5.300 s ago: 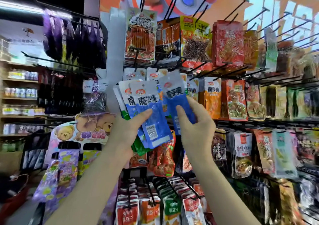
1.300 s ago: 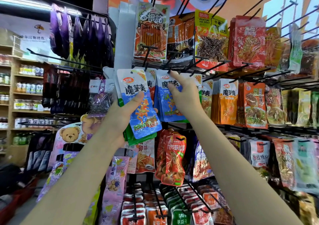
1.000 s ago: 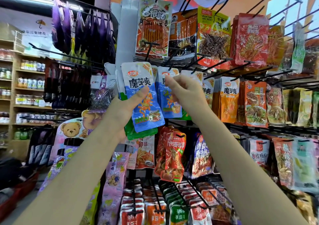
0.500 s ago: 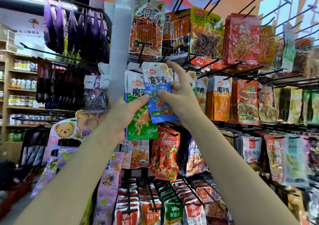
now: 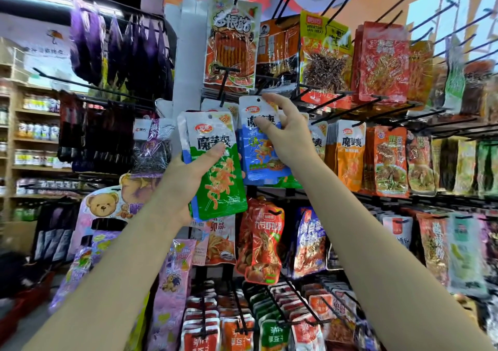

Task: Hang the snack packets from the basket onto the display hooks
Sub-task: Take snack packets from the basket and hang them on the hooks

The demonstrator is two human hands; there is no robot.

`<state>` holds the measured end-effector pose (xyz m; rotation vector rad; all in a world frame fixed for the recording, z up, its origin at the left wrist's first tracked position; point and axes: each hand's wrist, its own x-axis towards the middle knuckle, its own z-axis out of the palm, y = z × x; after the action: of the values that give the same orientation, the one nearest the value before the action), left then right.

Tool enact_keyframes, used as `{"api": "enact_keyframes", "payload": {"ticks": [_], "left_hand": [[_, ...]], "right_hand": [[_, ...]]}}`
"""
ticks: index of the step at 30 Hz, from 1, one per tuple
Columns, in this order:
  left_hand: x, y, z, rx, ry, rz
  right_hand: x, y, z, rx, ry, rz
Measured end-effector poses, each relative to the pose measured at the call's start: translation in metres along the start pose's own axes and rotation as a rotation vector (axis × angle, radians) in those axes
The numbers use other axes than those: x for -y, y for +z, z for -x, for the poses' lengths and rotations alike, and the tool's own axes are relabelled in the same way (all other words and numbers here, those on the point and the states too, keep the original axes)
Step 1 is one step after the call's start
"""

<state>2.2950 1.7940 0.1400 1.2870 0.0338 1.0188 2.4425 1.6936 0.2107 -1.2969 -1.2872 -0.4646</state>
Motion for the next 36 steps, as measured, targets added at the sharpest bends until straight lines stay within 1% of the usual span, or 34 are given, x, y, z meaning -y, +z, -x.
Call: {"api": "enact_keyframes", "payload": {"ticks": [3, 9, 12, 14, 15, 16, 17, 18, 19, 20, 21, 22, 23, 24, 25, 26, 28, 30, 33, 36], "left_hand": [[0.0, 0.001, -0.001, -0.013, -0.007, -0.019], [-0.003, 0.001, 0.002, 0.01, -0.036, -0.011], [-0.003, 0.0, 0.002, 0.005, -0.041, -0.011], [-0.003, 0.001, 0.002, -0.008, -0.045, -0.009], [-0.003, 0.0, 0.002, -0.013, -0.043, -0.014], [-0.002, -0.001, 0.001, -0.011, -0.038, -0.021], [-0.002, -0.001, 0.001, -0.003, -0.03, -0.028], [-0.002, -0.001, 0.0, 0.005, -0.019, -0.035], [-0.002, 0.0, 0.001, 0.005, -0.009, -0.043], [-0.003, 0.001, 0.001, -0.002, 0.003, -0.054], [-0.005, 0.004, 0.002, -0.006, 0.016, -0.067], [-0.007, 0.007, 0.003, -0.006, 0.023, -0.077], [-0.009, 0.011, 0.003, -0.004, 0.02, -0.079], [-0.011, 0.015, 0.005, -0.002, 0.008, -0.078], [-0.013, 0.018, 0.006, 0.006, -0.011, -0.081], [-0.014, 0.02, 0.007, 0.028, -0.035, -0.084], [-0.014, 0.022, 0.008, 0.107, -0.065, -0.077], [-0.011, 0.019, 0.009, 0.17, -0.032, -0.077], [-0.005, 0.016, 0.008, 0.164, 0.018, -0.103], [-0.001, 0.019, 0.004, 0.108, 0.045, -0.116]], "right_hand": [[-0.002, -0.001, -0.001, 0.004, 0.005, -0.004], [-0.001, -0.004, -0.002, -0.071, 0.029, 0.012], [-0.001, -0.004, -0.002, -0.042, 0.04, 0.089], [-0.004, -0.003, -0.004, 0.014, 0.06, 0.208], [-0.005, -0.001, -0.005, 0.023, 0.056, 0.318], [-0.006, 0.0, -0.005, -0.008, 0.022, 0.453], [-0.006, 0.001, -0.005, -0.085, -0.038, 0.563], [-0.003, -0.001, -0.003, -0.172, -0.103, 0.593], [0.0, -0.003, 0.001, -0.217, -0.14, 0.544], [0.005, -0.004, 0.007, -0.191, -0.136, 0.413], [0.01, -0.005, 0.013, -0.097, -0.085, 0.248], [0.016, -0.004, 0.02, 0.038, -0.011, 0.101], [0.019, -0.002, 0.027, 0.161, 0.053, 0.033], [0.018, 0.0, 0.033, 0.255, 0.081, 0.036], [0.016, 0.002, 0.037, 0.306, 0.084, 0.07], [0.011, 0.002, 0.041, 0.313, 0.078, 0.086], [0.005, -0.002, 0.046, 0.266, 0.076, 0.032], [0.001, -0.009, 0.047, 0.195, 0.117, -0.058], [-0.004, -0.016, 0.046, 0.122, 0.188, -0.154], [-0.005, -0.025, 0.047, 0.067, 0.123, -0.205]]}}
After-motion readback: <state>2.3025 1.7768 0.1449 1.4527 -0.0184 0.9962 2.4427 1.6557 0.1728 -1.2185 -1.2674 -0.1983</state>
